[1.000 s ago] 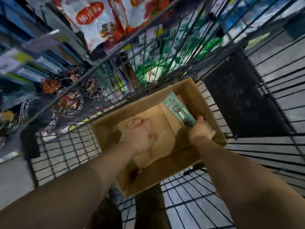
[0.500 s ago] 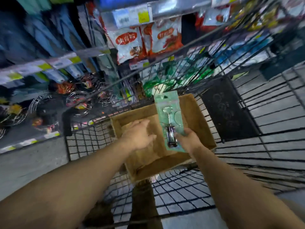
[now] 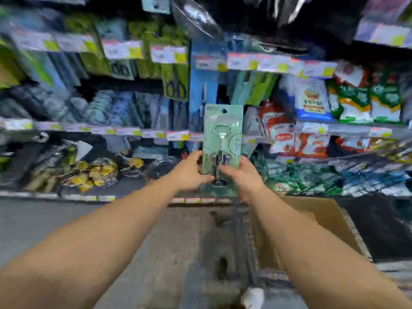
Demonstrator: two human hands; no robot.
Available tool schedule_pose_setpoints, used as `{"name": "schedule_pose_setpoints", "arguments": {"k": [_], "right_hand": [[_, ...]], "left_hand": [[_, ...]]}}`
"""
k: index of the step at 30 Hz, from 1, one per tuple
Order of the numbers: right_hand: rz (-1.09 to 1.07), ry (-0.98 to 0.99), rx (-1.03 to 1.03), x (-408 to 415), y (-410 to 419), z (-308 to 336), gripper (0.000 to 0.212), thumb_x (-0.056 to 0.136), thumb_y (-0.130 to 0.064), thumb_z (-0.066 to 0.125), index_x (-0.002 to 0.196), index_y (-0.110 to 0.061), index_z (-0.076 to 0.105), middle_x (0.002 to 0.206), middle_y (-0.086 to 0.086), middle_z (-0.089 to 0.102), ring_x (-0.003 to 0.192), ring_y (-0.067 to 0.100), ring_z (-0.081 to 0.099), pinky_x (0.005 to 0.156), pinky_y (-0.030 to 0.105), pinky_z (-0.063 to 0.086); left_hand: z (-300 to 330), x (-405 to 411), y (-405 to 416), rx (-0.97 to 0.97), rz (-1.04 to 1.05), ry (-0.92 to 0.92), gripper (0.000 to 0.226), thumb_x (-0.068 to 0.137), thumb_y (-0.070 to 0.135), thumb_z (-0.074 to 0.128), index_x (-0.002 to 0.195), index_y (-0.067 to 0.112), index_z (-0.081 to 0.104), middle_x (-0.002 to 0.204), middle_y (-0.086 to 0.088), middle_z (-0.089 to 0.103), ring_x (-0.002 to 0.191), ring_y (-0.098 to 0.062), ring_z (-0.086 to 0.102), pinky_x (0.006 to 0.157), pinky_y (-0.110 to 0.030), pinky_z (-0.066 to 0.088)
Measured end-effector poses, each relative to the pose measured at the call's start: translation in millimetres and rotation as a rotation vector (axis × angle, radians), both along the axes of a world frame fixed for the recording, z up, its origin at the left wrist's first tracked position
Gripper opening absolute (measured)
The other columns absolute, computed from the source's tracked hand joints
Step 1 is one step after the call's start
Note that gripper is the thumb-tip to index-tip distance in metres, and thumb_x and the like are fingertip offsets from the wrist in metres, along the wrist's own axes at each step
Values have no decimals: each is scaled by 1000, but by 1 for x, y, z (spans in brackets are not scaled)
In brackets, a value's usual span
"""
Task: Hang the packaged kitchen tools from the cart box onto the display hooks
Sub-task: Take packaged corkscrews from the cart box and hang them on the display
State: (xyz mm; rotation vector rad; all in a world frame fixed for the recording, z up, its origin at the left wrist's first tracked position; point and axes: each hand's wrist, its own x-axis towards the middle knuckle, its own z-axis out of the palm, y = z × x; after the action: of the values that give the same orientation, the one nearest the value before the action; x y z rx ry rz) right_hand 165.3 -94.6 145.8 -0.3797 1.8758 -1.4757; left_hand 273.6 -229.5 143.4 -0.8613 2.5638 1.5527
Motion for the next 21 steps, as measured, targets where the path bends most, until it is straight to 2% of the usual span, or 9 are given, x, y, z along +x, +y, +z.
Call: {"name": "schedule_pose_setpoints", "arguments": {"k": [3, 4, 6, 8, 10, 12, 14, 18, 21], "right_hand": [[95, 100, -58, 63, -92, 47, 38, 76, -18, 80, 106, -10, 59, 99, -2, 72, 94, 18, 69, 92, 39, 53], [115, 122, -89, 82, -121, 62, 33, 79, -14, 79, 105, -11, 59, 98, -1, 72, 94, 20, 69, 91, 40, 54], [179, 151, -164, 119, -177, 89, 27, 81, -10, 76, 103, -13, 61, 99, 1, 73, 95, 21, 69, 91, 41, 55], [273, 179, -233, 153, -226, 113, 22, 82, -9, 74, 100, -15, 64, 96, 0, 74, 93, 21, 69, 89, 42, 56], [346, 202, -288, 187, -268, 134, 19, 82, -13, 75, 97, -18, 66, 97, 1, 74, 93, 23, 70, 88, 46, 57], [407, 187, -329, 216, -307, 151, 29, 75, -23, 79, 100, -17, 66, 98, 4, 75, 94, 27, 71, 85, 54, 56], [455, 186, -360, 239, -347, 162, 43, 69, -30, 80, 106, -15, 65, 100, 4, 75, 93, 28, 71, 82, 57, 56], [546, 211, -439, 274, -423, 179, 63, 58, -48, 80, 113, -24, 61, 111, -4, 72, 103, 24, 68, 89, 55, 54], [569, 349, -437, 291, -480, 193, 90, 65, -62, 74, 140, -25, 41, 136, -12, 51, 127, 18, 49, 105, 50, 43]], "left_hand": [[49, 74, -72, -20, 133, 107, 72, 86, 15, 77, 145, 11, 34, 109, 3, 58, 99, -17, 58, 60, -5, 39], [67, 98, -93, -9, 183, 145, 78, 86, 15, 77, 148, 13, 30, 114, 5, 54, 102, -13, 53, 59, -2, 37], [93, 143, -134, -10, 259, 232, 93, 81, 21, 82, 152, 16, 23, 132, 7, 51, 111, -11, 51, 76, -4, 42], [114, 185, -173, -51, 337, 288, 102, 68, 38, 89, 149, 23, 28, 134, 7, 57, 112, -12, 59, 93, -21, 49], [133, 222, -206, -89, 399, 351, 86, 72, 28, 89, 138, 26, 34, 121, 10, 61, 105, -9, 64, 86, -17, 52], [153, 253, -232, -121, 441, 410, 81, 78, 15, 84, 139, 28, 32, 119, 20, 55, 107, -2, 61, 90, -18, 50], [168, 280, -257, -177, 479, 446, 87, 77, 15, 85, 142, 26, 30, 121, 25, 50, 112, -1, 58, 92, -14, 45], [188, 319, -322, -273, 533, 461, 93, 74, 5, 86, 145, 26, 28, 124, 19, 56, 105, 12, 59, 101, -22, 48], [205, 337, -375, -338, 557, 417, 107, 72, 19, 89, 154, 27, 20, 138, 15, 50, 126, -8, 53, 110, -32, 42]]}}
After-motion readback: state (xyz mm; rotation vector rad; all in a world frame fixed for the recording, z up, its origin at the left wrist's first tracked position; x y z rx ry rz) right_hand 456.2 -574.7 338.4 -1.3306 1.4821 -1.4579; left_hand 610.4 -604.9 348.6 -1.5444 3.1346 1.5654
